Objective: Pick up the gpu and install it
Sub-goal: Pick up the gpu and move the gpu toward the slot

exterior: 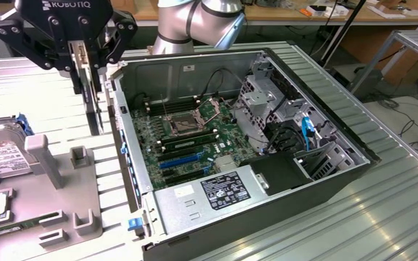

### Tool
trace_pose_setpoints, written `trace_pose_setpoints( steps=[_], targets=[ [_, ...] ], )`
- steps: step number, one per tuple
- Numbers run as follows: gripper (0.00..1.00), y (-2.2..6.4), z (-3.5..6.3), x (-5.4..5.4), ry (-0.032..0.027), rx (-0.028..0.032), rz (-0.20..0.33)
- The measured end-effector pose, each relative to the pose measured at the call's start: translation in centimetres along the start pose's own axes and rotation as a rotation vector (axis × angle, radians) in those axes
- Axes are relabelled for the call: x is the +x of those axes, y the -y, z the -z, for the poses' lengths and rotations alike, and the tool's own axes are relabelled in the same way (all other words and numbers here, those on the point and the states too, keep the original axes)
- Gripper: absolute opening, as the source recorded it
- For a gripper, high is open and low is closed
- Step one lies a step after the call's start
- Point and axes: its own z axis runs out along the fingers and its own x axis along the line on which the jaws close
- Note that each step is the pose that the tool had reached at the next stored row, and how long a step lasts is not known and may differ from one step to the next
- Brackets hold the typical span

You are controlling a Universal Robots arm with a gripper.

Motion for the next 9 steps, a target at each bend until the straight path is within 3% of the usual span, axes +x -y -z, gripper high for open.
trace_pose_setpoints(
  steps=[9],
  targets=[
    [0.27,-0.5,-0.02,-0.56,0.0,0.0,0.0]
  ],
)
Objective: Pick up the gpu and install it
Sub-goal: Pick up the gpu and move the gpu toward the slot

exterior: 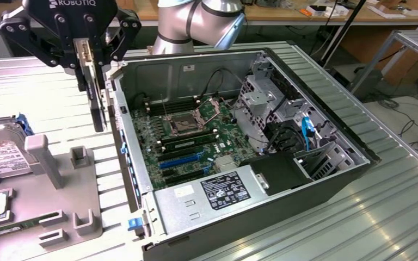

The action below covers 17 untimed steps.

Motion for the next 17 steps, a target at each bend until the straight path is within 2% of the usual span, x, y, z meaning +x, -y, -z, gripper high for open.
trace_pose_setpoints(
  steps=[17],
  targets=[
    [0.27,-0.78,-0.03,-1.05,0.0,-0.0001,0.002]
  ],
)
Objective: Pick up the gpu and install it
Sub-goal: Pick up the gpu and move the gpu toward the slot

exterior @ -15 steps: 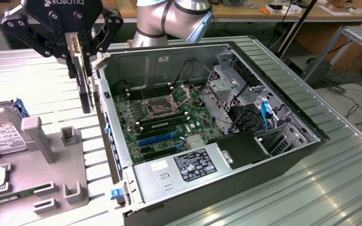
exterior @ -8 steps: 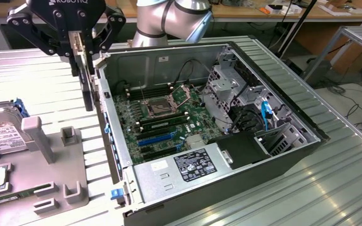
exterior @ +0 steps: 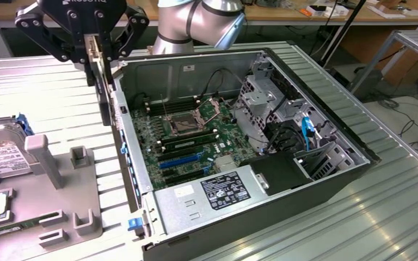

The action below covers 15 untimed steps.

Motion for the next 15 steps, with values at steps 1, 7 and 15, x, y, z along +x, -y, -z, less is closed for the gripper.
trace_pose_setpoints(
  steps=[1,7,15],
  targets=[
    [0.27,-0.07,0.0,-0.1,0.0,0.0,0.0],
    [0.27,-0.38,-0.01,-0.5,-0.0001,0.0001,0.002],
    [0.27,-0.79,-0.03,-1.3,-0.0002,0.0001,0.004]
  ],
)
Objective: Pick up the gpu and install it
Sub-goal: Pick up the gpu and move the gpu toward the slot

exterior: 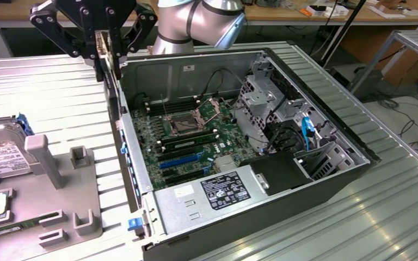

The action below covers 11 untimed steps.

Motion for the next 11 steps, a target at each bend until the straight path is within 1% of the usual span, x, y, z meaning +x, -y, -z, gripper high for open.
trace_pose_setpoints(
  steps=[11],
  targets=[
    [0.27,-0.59,-0.03,-1.7,0.0,-0.0001,0.004]
  ],
)
